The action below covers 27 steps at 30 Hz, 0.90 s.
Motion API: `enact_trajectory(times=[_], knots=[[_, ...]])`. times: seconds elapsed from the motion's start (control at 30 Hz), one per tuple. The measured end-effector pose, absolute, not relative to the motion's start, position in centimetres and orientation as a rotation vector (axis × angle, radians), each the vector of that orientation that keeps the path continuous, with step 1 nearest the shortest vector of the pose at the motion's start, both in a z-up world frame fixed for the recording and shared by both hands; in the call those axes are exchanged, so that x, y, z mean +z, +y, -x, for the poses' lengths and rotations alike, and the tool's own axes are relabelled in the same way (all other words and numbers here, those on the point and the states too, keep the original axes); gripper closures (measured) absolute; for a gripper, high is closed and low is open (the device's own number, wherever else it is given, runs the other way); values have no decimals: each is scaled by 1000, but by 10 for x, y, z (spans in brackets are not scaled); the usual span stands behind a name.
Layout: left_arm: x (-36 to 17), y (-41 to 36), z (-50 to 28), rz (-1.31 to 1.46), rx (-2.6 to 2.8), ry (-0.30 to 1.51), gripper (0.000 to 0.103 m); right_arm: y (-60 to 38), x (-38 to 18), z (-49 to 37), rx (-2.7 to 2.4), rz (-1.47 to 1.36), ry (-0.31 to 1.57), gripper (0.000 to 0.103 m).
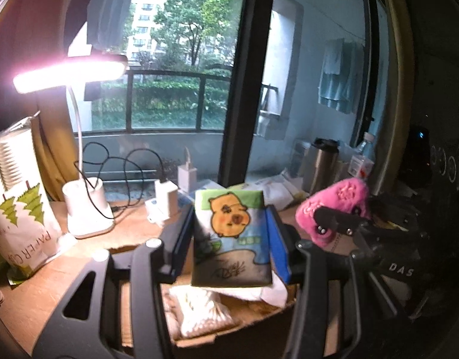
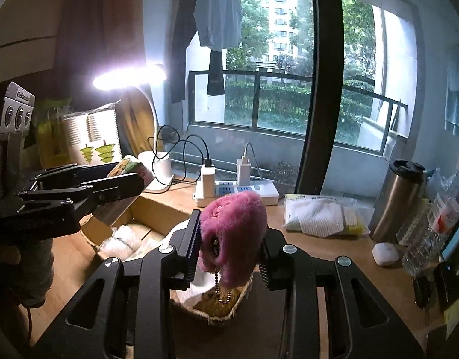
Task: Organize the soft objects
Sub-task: 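Carry the tissue pack and pink plush over the cardboard box with both grippers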
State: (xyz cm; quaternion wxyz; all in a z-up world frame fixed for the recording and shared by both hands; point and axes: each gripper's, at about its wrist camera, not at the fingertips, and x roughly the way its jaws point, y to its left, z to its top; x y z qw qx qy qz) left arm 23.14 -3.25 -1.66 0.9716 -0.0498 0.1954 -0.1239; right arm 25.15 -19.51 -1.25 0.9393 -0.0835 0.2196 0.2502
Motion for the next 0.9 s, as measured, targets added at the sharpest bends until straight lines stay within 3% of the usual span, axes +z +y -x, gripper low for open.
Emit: enact_trajectory(times=[0.43,0.9], knots=[[-72,-41,-268,116,-227,561,55,-187,-51,-299,484,115,534,68],[-87,-46,-275,143,-247,642,50,-181,-63,-304,587,58,575,68]])
